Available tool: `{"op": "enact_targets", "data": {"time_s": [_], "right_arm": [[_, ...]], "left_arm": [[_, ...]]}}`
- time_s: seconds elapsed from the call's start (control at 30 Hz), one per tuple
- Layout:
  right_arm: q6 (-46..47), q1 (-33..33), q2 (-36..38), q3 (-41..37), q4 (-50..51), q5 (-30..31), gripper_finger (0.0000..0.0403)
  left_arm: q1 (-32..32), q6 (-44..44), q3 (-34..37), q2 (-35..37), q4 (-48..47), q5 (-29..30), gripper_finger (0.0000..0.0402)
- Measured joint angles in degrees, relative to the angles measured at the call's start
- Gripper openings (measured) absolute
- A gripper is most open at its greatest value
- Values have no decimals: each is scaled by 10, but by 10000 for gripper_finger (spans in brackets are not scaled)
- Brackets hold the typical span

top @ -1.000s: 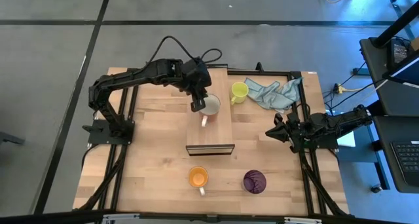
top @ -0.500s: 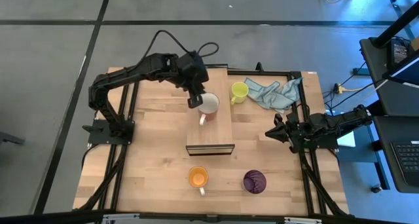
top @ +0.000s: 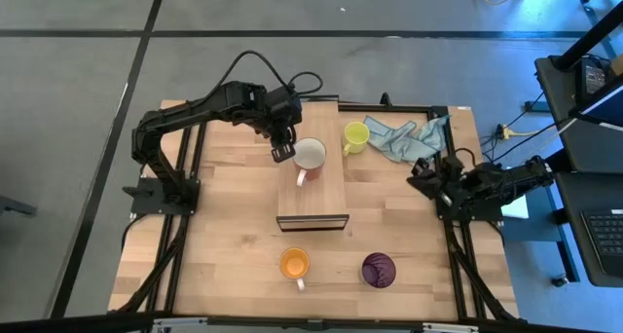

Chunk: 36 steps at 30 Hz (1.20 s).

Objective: Stack small to large cups/mugs on shelf
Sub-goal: Put the orange mug on the shelf

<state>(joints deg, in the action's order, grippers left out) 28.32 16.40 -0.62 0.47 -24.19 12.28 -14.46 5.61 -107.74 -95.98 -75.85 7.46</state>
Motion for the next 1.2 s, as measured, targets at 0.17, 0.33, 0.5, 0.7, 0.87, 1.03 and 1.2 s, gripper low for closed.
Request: {"op": "enact_targets", "data": {"time_s": [0.17, 0.33, 0.5, 0.7, 0.87, 1.03, 1.2], "right_arm": [[3, 0, 0, 0, -78, 12, 32], [156, 0, 0, 0, -101, 49, 32], [210, 0, 0, 0, -104, 105, 32], [133, 0, 0, 0, -112, 186, 32], [98, 0, 0, 3, -115, 277, 32], [89, 0, -1, 23, -125, 225, 32], [73, 0, -51, 111, -61, 127, 32]], "left_arm": [[0, 21, 0, 1, -8, 4, 78], [0, 41, 0, 11, -14, 7, 78], [0, 63, 0, 29, -14, 9, 78], [11, 92, 0, 53, -22, 13, 78], [29, 116, 0, 71, -41, 47, 78], [42, 138, 2, 81, -52, 70, 78], [51, 161, 48, 100, -25, 80, 78]]}}
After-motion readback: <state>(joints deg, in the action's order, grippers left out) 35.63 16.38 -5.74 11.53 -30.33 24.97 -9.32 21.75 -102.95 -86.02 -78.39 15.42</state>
